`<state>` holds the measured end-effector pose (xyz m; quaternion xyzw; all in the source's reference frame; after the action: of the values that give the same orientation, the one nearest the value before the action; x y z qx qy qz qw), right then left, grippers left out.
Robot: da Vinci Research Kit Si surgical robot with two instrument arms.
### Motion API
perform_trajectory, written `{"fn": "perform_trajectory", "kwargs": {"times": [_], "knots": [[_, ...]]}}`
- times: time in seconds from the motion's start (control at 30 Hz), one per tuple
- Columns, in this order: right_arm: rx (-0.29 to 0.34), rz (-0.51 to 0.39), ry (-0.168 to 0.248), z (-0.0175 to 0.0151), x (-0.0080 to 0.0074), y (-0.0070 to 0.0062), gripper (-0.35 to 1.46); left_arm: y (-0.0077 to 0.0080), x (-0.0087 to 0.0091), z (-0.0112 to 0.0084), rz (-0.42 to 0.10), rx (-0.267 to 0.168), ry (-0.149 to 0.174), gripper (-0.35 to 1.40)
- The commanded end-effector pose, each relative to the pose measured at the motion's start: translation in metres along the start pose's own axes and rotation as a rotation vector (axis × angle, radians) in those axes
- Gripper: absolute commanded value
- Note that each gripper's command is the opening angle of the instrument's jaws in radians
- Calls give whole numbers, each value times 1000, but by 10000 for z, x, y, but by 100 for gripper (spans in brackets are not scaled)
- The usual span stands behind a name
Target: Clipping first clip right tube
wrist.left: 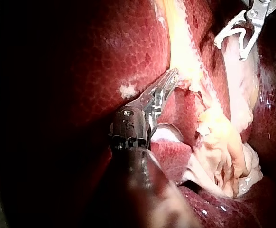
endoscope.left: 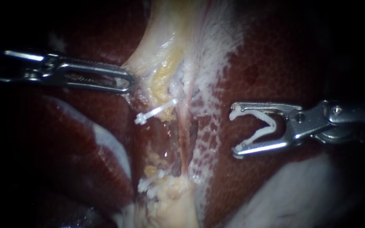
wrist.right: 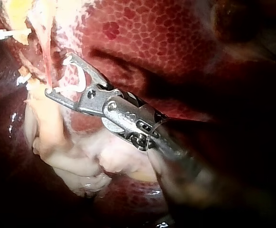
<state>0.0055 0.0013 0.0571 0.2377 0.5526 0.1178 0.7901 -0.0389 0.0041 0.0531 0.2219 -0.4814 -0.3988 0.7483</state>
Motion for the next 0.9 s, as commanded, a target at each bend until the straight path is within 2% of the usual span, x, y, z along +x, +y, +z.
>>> {"fn": "perform_trajectory", "kwargs": {"times": [0.03,0.33,0.57,0.73,0.9], "knots": [[0,0,0,0,0,0,60,-1,0,0,0,-1,0,-35],[-1,-1,0,2,-1,0,60,0,0,0,0,-1,0,-35],[-12,-16,-2,20,-13,-6,60,1,-2,-6,-1,6,2,-35],[-15,3,-3,42,-28,-12,60,4,-14,-19,-8,-3,0,-35],[-5,14,-5,61,-35,-14,60,6,-29,-35,-17,-15,-2,-35]]}}
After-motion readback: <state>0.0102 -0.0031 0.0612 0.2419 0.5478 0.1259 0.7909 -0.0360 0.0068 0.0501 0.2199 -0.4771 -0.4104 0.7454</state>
